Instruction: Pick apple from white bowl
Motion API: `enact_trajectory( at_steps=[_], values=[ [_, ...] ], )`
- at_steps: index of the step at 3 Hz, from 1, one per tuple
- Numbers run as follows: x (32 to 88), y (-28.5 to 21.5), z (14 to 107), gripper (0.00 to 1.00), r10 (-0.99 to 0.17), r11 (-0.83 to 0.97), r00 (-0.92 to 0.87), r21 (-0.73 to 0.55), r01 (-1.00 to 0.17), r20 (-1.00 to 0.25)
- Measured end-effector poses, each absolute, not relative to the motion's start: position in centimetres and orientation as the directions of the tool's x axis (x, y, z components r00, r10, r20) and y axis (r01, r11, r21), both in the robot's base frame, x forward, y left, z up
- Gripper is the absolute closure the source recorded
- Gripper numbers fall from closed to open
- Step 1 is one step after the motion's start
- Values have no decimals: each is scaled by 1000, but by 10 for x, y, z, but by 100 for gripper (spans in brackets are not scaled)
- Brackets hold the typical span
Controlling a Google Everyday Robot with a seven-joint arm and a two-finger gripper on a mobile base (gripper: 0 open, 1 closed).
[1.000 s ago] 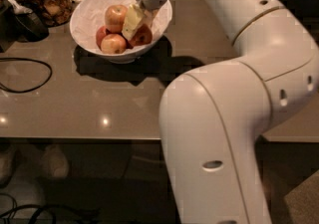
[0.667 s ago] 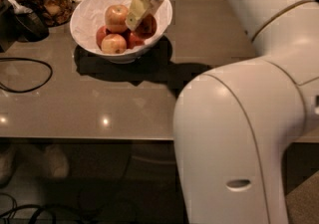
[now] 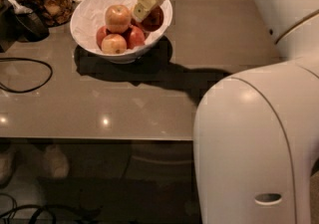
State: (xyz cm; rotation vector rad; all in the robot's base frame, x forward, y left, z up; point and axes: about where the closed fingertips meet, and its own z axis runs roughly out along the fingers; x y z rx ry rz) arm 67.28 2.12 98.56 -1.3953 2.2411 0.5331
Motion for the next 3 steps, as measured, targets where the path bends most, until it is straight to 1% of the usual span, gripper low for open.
enact_trajectory(
  at_steps=[2, 3],
  values=[
    [634, 40, 1041, 100, -717, 180, -177, 66, -981, -675],
    [617, 45, 1064, 100, -701, 111, -104, 37, -993, -706]
  ],
)
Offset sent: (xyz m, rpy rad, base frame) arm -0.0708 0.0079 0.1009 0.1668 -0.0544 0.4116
